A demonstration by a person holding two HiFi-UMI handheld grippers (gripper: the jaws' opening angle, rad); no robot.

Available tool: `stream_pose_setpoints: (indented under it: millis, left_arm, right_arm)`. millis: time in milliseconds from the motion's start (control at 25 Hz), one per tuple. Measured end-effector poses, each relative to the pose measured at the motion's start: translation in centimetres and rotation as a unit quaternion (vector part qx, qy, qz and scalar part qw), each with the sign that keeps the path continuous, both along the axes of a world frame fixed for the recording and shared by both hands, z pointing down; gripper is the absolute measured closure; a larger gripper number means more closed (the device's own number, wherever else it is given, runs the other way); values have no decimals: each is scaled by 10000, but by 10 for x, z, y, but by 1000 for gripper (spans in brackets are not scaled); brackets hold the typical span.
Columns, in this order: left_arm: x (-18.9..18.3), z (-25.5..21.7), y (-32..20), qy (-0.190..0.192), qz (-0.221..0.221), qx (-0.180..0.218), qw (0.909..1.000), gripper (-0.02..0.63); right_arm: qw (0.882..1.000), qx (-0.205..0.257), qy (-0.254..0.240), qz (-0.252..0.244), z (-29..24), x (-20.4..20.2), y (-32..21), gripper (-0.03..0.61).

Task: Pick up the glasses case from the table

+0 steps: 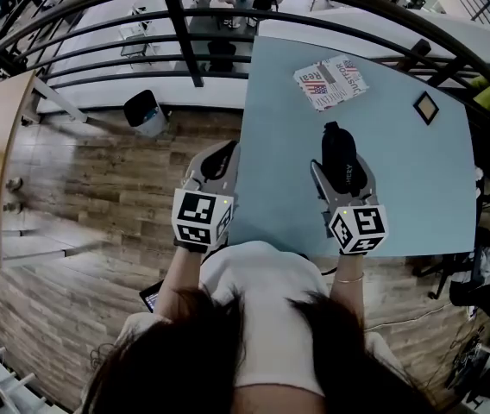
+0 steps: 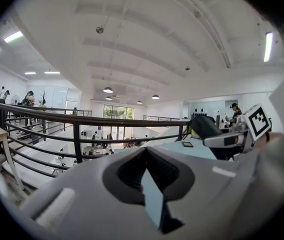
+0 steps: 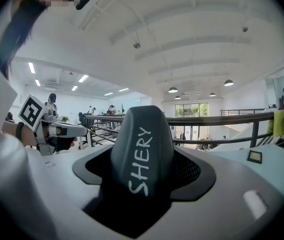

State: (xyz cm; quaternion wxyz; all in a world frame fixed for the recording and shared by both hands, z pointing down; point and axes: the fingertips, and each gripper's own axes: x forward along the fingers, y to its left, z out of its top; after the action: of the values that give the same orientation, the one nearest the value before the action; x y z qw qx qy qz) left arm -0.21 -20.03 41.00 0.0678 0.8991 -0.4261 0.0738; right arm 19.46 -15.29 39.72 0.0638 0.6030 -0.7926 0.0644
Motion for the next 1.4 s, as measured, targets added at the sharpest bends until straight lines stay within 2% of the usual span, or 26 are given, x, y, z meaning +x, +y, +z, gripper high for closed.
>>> stream_pose_setpoints:
  millis: [320, 760, 1400]
  left_arm:
    - [-19, -3, -6, 15, -218, -56, 9997, 556]
    - [-12, -4, -1, -36, -196, -46, 9998, 557]
    - [-11, -5, 5, -29, -215, -19, 9998, 557]
  right_arm:
    - [9998, -60, -178, -9, 1, -5, 5, 230]
    - [9998, -153, -98, -116, 5, -3, 4, 230]
    - [9998, -61, -140, -122, -1, -3, 8, 230]
